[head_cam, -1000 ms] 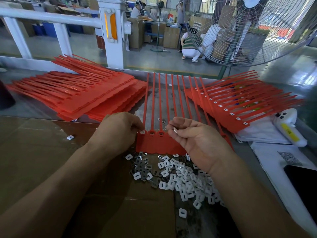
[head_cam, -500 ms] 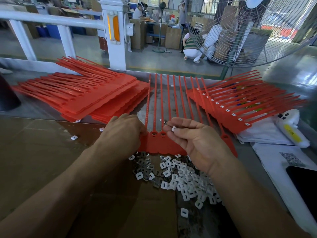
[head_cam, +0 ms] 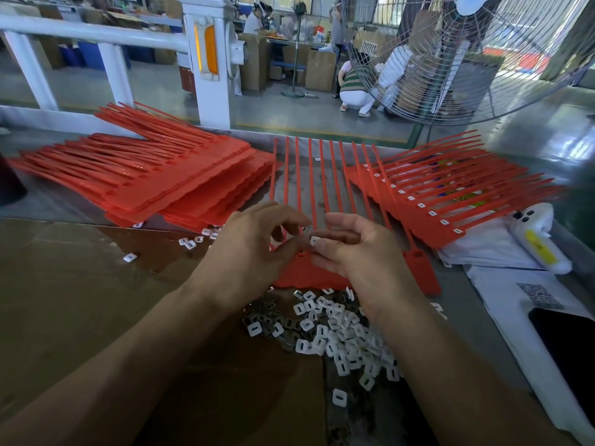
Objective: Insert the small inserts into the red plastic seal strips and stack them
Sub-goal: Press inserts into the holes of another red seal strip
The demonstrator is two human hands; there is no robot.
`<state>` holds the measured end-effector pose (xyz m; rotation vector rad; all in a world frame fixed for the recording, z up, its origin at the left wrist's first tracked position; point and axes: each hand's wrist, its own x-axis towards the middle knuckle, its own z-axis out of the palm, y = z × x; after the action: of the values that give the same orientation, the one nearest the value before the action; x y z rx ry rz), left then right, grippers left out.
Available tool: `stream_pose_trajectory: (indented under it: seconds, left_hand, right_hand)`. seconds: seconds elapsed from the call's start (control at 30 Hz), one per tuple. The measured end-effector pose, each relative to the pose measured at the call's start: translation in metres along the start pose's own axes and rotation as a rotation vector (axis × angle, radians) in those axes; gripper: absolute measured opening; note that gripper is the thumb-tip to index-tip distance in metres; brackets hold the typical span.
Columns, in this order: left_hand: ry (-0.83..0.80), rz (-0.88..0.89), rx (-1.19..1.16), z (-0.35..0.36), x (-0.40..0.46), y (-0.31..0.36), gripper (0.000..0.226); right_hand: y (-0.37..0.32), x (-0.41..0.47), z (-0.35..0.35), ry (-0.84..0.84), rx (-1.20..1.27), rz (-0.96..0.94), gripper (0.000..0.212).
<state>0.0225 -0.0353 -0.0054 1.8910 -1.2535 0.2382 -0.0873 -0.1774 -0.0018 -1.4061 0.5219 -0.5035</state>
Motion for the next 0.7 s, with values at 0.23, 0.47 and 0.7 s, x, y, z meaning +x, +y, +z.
stream_pose_trajectory:
  seconds: [0.23,0.47,0.7]
  left_hand:
    - [-0.053,0.036,0.086,0.002,-0.001,0.0,0.023]
    - [-0.044,0.017,0.081,0.004,-0.002,-0.003,0.018]
    - [0.005,-0.202,0.102,-0.001,0.003,-0.024,0.008]
  right_hand:
    - [-0.001,-0.004,0.004,-0.033,-0.07,-0.035,0.065]
    - [0.003,-0.003,0.007,-0.068,-0.212,-0.079,0.085]
    - [0.001,-0.002,-0.001,0.053,-0.389,-0.154,0.043]
